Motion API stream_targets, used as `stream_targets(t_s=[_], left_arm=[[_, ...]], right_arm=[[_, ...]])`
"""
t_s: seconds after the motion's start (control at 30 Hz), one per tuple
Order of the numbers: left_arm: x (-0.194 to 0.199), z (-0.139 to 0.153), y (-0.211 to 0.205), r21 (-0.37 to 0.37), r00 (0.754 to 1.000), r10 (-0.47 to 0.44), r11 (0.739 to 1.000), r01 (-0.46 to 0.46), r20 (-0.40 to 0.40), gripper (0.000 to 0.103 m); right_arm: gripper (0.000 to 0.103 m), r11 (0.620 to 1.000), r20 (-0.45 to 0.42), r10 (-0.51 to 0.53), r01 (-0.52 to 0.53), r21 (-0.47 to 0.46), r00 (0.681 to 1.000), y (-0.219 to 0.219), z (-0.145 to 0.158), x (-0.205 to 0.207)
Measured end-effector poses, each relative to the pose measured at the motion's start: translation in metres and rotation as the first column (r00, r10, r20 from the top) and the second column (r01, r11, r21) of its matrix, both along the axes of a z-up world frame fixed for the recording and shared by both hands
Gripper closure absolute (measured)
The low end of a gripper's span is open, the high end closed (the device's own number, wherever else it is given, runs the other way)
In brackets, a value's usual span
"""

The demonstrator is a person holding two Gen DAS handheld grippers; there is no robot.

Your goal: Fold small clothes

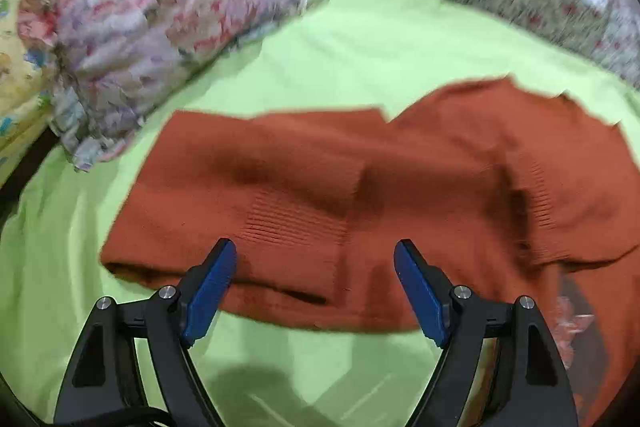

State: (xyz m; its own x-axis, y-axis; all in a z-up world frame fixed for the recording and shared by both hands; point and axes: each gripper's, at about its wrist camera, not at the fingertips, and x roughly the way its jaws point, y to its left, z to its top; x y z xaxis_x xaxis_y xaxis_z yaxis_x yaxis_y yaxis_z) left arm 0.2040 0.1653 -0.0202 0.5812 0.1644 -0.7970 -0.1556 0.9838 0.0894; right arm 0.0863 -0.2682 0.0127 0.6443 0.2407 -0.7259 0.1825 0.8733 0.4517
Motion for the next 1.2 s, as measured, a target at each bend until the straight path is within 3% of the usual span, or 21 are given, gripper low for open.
stream_targets(t_s=[0.03, 0.1, 0.2, 0.27, 0.33, 0.47, 0.6, 0.67, 0.83, 1.03, 1.2], left_arm=[[0.006, -0.013, 0.006, 0.017, 0.999, 0.028, 0.999, -0.028, -0.037, 0.02], [0.007, -0.017, 0.014, -0.01, 0.999, 0.032, 0.999, -0.033, -0.026, 0.021], [0.003, -0.012, 0.026, -0.043, 0.999, 0.049, 0.998, -0.049, 0.001, 0.054], [0.001, -0.007, 0.034, -0.065, 0.997, 0.071, 0.995, -0.07, 0.011, 0.089], [-0.002, -0.001, 0.038, -0.092, 0.996, 0.083, 0.992, -0.081, 0.021, 0.095], [-0.014, 0.021, 0.027, -0.165, 0.995, 0.072, 0.984, -0.061, 0.065, 0.096], [-0.028, 0.061, -0.012, -0.275, 0.986, -0.012, 0.96, 0.058, 0.166, 0.097], [-0.03, 0.076, -0.04, -0.295, 0.976, -0.063, 0.947, 0.124, 0.207, 0.097], [-0.022, 0.105, -0.129, -0.354, 0.932, -0.234, 0.877, 0.325, 0.277, 0.097], [0.005, 0.089, -0.234, -0.394, 0.892, -0.371, 0.803, 0.447, 0.257, 0.097], [0.03, 0.055, -0.296, -0.387, 0.869, -0.454, 0.779, 0.494, 0.196, 0.096]], right_arm=[[0.05, 1.0, -0.002, 0.008, -0.008, 0.009, 1.0, 0.006, -0.002, -0.002], [0.05, 1.0, -0.005, 0.015, -0.015, 0.025, 1.0, 0.014, -0.005, -0.004], [0.05, 0.999, -0.006, 0.022, -0.022, 0.041, 1.0, 0.021, -0.004, -0.01], [0.05, 0.999, -0.001, 0.02, -0.02, 0.042, 1.0, 0.024, -0.003, -0.016], [0.05, 0.999, 0.004, 0.017, -0.017, 0.046, 1.0, 0.026, -0.002, -0.019], [0.05, 0.999, 0.024, 0.018, -0.019, 0.04, 1.0, 0.028, 0.003, -0.023], [0.05, 0.999, 0.037, 0.013, -0.014, 0.032, 0.999, 0.027, 0.005, -0.026], [0.05, 0.999, 0.037, 0.003, -0.004, 0.036, 0.999, 0.023, 0.004, -0.028], [0.05, 0.998, 0.043, -0.034, 0.031, 0.049, 0.998, 0.007, 0.002, -0.039], [0.05, 0.993, 0.056, -0.108, 0.105, 0.059, 0.993, -0.022, 0.004, -0.062], [0.05, 0.984, 0.062, -0.17, 0.166, 0.061, 0.984, -0.05, 0.007, -0.079]])
